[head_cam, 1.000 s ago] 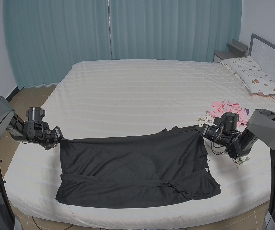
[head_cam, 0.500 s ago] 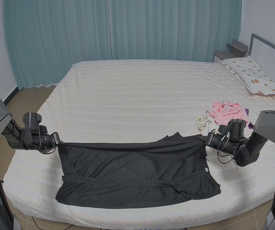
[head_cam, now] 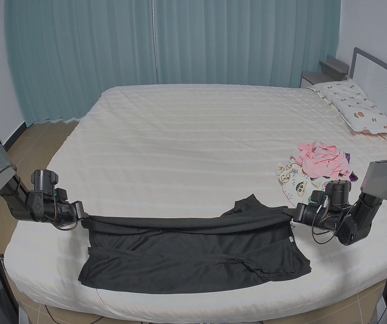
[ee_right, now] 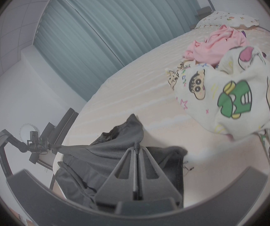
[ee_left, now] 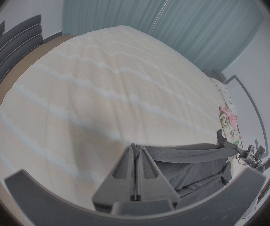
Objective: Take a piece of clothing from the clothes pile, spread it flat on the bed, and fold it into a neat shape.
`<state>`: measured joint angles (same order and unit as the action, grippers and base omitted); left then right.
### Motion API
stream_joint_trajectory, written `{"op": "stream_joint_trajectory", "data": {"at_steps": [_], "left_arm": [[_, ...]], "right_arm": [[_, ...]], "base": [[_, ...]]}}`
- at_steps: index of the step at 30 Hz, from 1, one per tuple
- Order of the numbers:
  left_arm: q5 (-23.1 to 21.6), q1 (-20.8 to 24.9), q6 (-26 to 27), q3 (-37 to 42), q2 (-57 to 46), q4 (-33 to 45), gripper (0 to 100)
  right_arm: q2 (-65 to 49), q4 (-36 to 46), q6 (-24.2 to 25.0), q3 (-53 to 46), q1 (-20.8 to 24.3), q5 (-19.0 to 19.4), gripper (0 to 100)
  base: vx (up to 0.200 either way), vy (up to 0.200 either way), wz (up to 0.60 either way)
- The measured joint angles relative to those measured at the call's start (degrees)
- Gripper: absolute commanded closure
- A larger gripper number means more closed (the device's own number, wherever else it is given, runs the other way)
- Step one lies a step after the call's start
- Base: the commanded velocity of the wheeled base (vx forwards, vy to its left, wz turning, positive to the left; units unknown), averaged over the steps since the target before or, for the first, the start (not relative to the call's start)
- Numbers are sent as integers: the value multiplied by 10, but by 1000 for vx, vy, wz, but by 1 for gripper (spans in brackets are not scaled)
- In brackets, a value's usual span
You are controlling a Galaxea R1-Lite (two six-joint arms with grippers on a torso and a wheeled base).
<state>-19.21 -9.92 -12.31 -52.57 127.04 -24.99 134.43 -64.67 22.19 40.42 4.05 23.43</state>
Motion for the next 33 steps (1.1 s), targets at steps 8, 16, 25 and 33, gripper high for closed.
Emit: {"op": "stream_joint_trajectory", "data": {"at_steps": [8, 16, 25, 33], "left_arm": [[0, 0, 11, 36, -2, -27, 100], [-1, 0, 11, 74, -4, -69, 100], [-1, 0, 12, 127, -4, -124, 100], [-2, 0, 11, 170, -4, -163, 0]], "right_arm": [[9, -6, -22, -33, -1, 2, 100], [15, -49, -27, -68, -2, 3, 100], [25, -52, -31, -90, -3, 3, 100], [42, -101, -41, -119, -3, 3, 0]], "base": [[0, 0, 0], [0, 0, 0], [0, 0, 0], [0, 0, 0]]}}
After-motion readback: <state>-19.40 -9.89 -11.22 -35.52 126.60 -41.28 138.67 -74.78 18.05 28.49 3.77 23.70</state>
